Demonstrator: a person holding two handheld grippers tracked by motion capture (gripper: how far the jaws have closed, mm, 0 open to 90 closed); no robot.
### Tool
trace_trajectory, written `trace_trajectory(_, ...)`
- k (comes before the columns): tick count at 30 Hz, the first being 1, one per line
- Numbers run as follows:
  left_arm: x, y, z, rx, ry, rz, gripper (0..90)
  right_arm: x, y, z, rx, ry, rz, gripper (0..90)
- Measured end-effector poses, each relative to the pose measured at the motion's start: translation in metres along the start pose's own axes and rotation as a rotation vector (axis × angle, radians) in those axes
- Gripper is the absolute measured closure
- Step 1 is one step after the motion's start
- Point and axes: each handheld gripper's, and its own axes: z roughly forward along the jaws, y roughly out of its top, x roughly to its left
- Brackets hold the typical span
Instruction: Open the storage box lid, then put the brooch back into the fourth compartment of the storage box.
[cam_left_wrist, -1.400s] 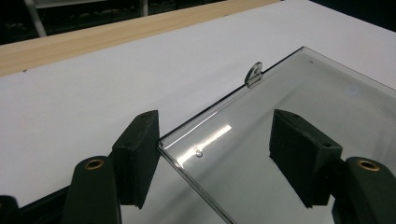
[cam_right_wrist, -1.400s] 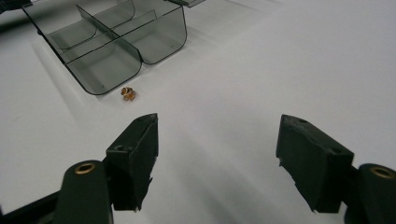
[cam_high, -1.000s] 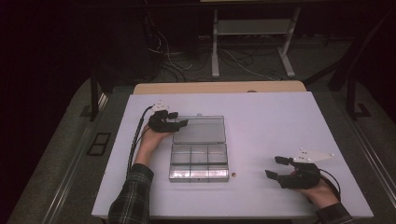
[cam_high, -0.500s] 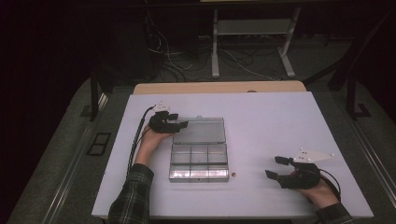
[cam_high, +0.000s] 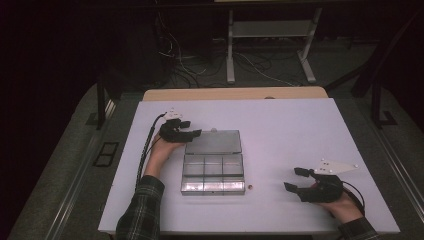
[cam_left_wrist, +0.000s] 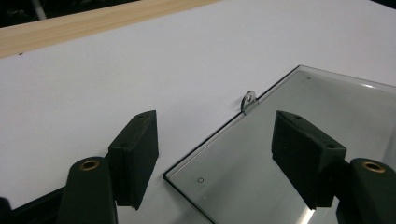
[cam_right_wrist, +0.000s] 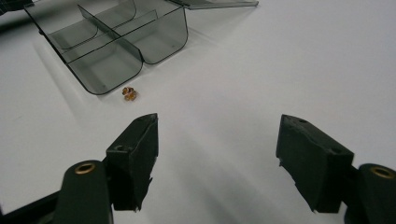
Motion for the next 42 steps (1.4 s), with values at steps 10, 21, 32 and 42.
trace_trajectory(10,-0.01,0.007,-0.016,-0.023,-0.002,-0.011,23.0,0.001,0.001,0.0,-0.002,0.001,-0.009,29.3)
trace_trajectory(21,-0.033,0.013,-0.032,-0.02,0.03,0.029,9.3,0.002,0.001,-0.001,-0.006,0.002,-0.011,29.3)
trace_trajectory(32,-0.053,0.009,-0.047,-0.023,0.008,0.032,0.0,0.002,0.001,-0.002,-0.009,0.002,-0.01,29.3)
trace_trajectory(42,-0.079,-0.004,-0.07,-0.04,-0.007,0.051,0.0,0.002,0.001,-0.002,-0.008,0.001,-0.009,29.3)
